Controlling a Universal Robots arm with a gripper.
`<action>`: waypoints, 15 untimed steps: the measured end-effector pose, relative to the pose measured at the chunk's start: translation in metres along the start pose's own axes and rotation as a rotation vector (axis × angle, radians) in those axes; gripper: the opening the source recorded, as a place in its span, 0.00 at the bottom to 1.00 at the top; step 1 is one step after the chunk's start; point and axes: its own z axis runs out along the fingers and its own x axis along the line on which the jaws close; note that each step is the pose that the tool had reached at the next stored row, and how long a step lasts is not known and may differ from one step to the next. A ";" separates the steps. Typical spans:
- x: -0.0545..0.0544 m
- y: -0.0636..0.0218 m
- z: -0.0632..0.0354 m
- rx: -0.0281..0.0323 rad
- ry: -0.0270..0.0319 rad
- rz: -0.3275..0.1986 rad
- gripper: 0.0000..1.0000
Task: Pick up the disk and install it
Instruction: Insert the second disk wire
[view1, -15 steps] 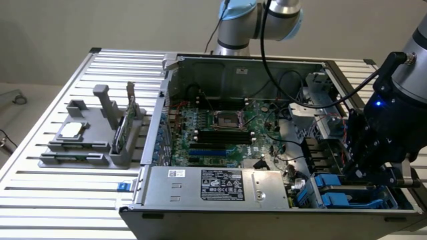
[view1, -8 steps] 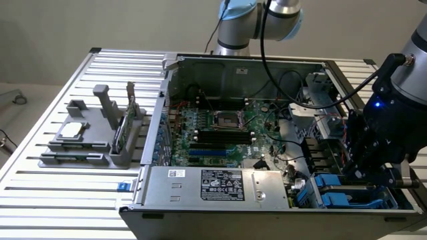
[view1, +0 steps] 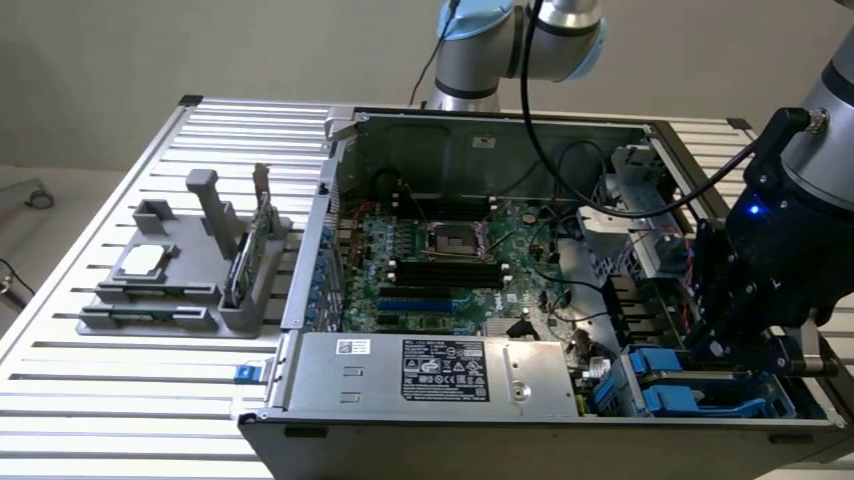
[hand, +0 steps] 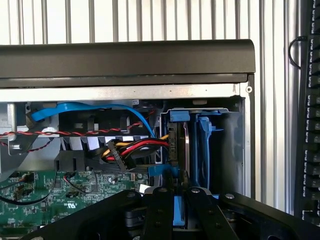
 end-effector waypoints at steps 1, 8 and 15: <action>0.000 0.0000 0.0000 0.0000 0.0000 0.000 0.16; 0.000 0.0000 -0.0001 0.0000 -0.0001 0.000 0.16; 0.000 0.0000 0.0002 0.0000 0.0000 -0.001 0.16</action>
